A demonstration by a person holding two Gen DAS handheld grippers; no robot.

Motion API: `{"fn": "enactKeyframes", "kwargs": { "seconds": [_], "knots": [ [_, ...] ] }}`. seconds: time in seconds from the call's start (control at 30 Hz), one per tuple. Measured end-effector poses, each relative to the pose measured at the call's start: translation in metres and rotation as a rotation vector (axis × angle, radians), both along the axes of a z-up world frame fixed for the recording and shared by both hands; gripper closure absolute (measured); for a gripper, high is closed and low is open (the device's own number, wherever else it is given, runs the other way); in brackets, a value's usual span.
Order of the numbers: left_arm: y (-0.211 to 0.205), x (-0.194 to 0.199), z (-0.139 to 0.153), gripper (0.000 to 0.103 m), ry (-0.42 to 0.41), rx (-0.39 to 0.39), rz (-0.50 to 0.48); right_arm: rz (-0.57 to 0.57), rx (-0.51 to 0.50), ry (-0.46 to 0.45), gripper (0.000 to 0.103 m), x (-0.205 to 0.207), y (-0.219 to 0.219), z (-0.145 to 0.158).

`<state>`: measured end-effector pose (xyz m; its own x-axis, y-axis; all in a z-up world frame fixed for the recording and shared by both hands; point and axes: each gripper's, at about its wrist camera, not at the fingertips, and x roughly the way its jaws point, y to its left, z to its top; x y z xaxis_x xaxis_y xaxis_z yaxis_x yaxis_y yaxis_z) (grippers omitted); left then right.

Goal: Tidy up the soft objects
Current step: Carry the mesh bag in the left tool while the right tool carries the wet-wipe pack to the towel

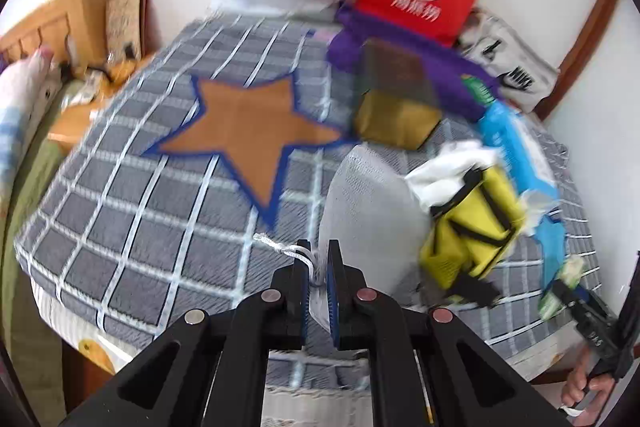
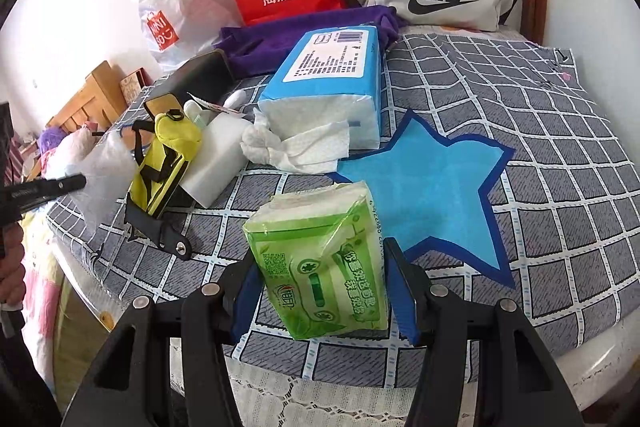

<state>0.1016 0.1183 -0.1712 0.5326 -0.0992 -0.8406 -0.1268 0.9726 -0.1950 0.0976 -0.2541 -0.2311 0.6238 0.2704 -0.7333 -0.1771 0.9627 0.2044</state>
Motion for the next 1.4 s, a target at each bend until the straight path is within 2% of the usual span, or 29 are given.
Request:
{"fn": "enactKeyframes", "kwargs": {
  "seconds": [0.1,0.13,0.23,0.33,0.37,0.47,0.57,0.7,0.73,0.8,0.87,0.97,1.1,1.4],
  "knots": [
    [0.003,0.0,-0.015,0.093,0.045,-0.001,-0.01,0.0,-0.007,0.001,0.047,0.001,0.001,0.0],
    [0.002,0.001,-0.018,0.086,0.054,0.004,-0.023,0.0,-0.009,0.002,0.047,0.001,0.001,0.0],
    [-0.006,0.004,-0.021,0.044,0.057,0.027,-0.052,0.006,-0.016,0.005,0.047,0.002,0.001,0.001],
    [-0.017,0.007,-0.02,0.039,0.01,0.04,-0.116,0.01,-0.025,0.01,0.047,0.004,0.002,0.0],
    [-0.023,0.009,-0.022,0.036,0.015,0.047,-0.137,0.009,-0.028,0.012,0.047,0.005,0.003,0.0],
    [-0.039,0.016,-0.031,0.036,0.033,0.112,-0.189,0.008,-0.029,0.022,0.047,0.007,0.003,0.001],
    [-0.052,0.017,-0.036,0.027,0.022,0.183,-0.218,0.008,-0.03,0.01,0.047,0.007,0.002,0.009],
    [-0.059,0.022,-0.037,0.027,-0.001,0.213,-0.211,0.009,-0.028,-0.013,0.047,0.008,0.0,0.025],
    [-0.058,0.022,-0.037,0.03,-0.005,0.214,-0.208,0.009,-0.029,-0.018,0.047,0.008,0.0,0.029],
    [-0.058,0.024,-0.034,0.048,-0.027,0.218,-0.202,0.009,-0.04,-0.029,0.047,0.01,0.001,0.036],
    [-0.052,0.028,-0.032,0.072,-0.029,0.199,-0.177,0.012,-0.051,-0.036,0.047,0.012,0.003,0.042],
    [-0.037,0.034,-0.03,0.092,-0.02,0.126,-0.149,0.021,-0.064,-0.039,0.047,0.015,0.006,0.048],
    [-0.021,0.037,-0.029,0.095,-0.008,0.037,-0.12,0.033,-0.069,-0.036,0.047,0.021,0.012,0.052],
    [-0.011,0.039,0.005,0.095,-0.067,0.041,-0.077,0.035,-0.073,-0.047,0.047,0.039,0.014,0.068]
  ]
}}
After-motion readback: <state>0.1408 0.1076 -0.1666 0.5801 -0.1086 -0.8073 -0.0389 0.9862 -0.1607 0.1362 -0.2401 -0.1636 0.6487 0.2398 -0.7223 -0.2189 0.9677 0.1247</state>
